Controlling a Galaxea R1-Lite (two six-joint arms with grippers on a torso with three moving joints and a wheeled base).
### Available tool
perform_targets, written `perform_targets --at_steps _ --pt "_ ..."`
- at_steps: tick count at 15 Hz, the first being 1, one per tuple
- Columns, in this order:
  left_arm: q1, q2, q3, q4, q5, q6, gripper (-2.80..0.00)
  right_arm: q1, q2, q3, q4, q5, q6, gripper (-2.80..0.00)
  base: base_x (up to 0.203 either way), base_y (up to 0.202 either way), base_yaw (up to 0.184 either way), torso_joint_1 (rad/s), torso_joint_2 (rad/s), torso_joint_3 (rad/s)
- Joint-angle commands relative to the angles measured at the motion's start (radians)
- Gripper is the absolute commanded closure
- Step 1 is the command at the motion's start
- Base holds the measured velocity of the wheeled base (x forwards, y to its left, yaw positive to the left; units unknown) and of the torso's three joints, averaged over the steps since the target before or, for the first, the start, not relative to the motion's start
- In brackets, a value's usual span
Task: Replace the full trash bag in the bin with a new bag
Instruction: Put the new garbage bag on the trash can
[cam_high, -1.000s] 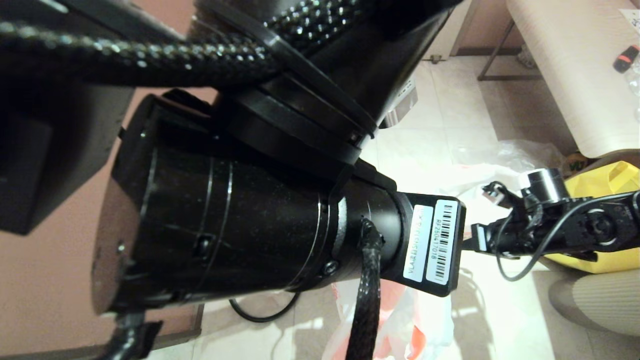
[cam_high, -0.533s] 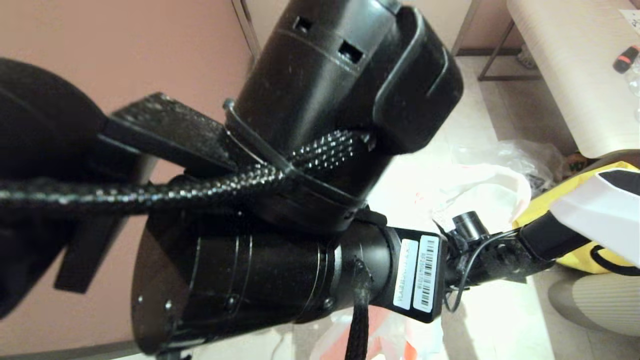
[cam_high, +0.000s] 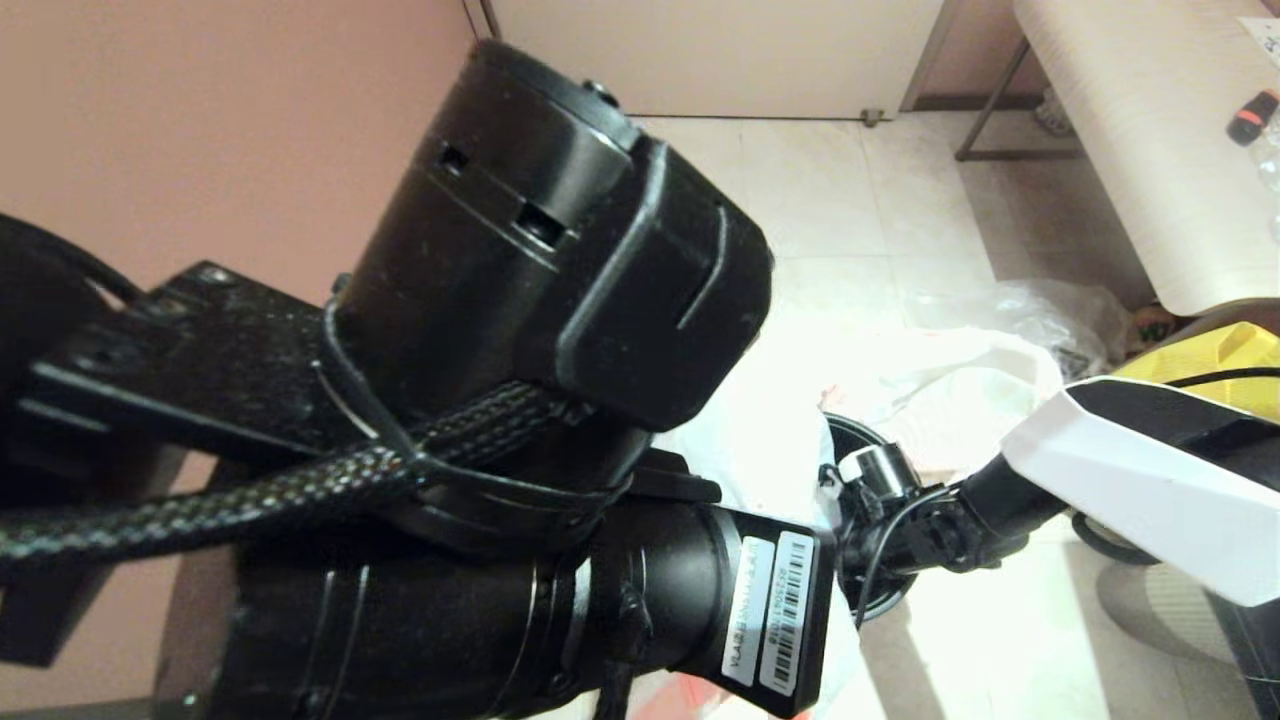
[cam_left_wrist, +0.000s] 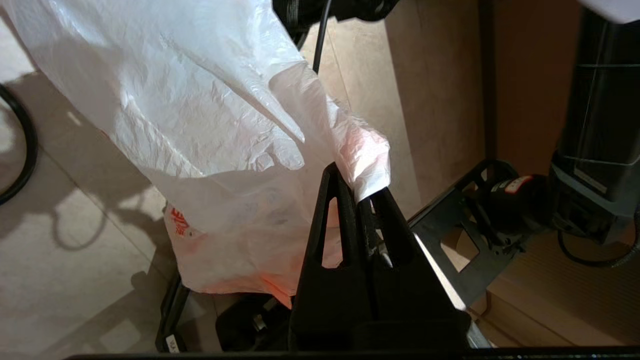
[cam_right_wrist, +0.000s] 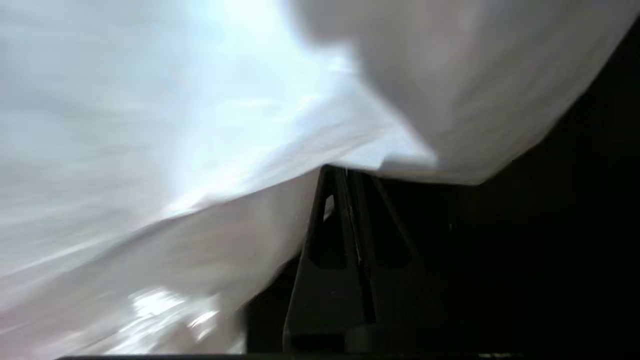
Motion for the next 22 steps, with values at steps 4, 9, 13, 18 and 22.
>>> perform_targets --at_steps 4,9,13,18,22 --pt "0.001 -0.017 0.023 0.003 -0.029 -0.003 0.00 -0.003 -0.390 0.054 0.194 0.032 0.079 0.00 0.000 0.000 0.000 0.000 0.00 0.000" --pt "-0.022 -0.012 0.017 0.003 -0.085 0.005 0.00 -0.136 -0.591 0.157 0.314 0.115 0.072 0.00 0.000 0.000 0.000 0.000 0.00 0.000" --pt "-0.081 0.030 -0.014 0.002 -0.139 0.010 0.00 -0.199 -0.509 -0.014 0.241 0.253 0.091 0.00 0.000 0.000 0.000 0.000 0.00 0.000" --pt "-0.069 0.060 0.002 -0.011 -0.247 0.008 0.00 -0.216 -0.264 -0.625 0.396 0.331 0.213 0.00 0.000 0.000 0.000 0.000 0.00 0.000" --pt "-0.001 0.060 0.095 -0.117 -0.276 0.080 0.00 -0.206 -0.183 -0.805 0.551 0.610 0.243 0.00 0.000 0.000 0.000 0.000 0.00 0.000"
